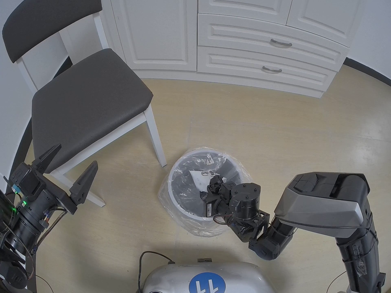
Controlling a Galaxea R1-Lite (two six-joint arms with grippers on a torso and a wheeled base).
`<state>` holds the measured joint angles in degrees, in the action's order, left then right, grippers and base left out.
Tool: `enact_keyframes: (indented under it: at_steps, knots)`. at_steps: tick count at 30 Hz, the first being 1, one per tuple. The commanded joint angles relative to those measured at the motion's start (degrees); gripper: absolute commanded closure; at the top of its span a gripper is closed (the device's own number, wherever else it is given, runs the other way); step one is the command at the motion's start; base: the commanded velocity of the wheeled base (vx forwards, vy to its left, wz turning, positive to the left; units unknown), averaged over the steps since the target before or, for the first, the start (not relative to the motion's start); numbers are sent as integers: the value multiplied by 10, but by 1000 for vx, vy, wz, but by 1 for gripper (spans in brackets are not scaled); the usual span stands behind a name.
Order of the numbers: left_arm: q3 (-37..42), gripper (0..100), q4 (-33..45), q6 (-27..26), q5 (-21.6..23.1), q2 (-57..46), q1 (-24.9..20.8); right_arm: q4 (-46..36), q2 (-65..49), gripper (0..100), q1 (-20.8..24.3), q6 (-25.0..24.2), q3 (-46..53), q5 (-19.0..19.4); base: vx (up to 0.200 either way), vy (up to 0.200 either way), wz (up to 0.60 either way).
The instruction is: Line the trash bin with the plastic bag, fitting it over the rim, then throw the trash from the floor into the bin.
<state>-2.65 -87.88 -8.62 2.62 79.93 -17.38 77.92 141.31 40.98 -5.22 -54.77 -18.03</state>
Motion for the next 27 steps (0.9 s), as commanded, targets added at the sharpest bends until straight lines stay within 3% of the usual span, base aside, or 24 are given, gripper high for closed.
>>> enact_keyframes:
  at_steps: [1,9,13,27]
  knots:
    - [0,0,0,0,0,2,-1,-4,27,100,-2,-4,-17,0,0,0,0]
    - [0,0,0,0,0,2,-1,1,68,100,-6,-50,-97,-3,0,0,0]
    - [0,0,0,0,0,3,-1,2,75,100,-6,-71,-134,-29,0,0,0]
    - [0,0,0,-1,0,1,-4,-7,27,100,-1,-65,-67,-27,0,0,0]
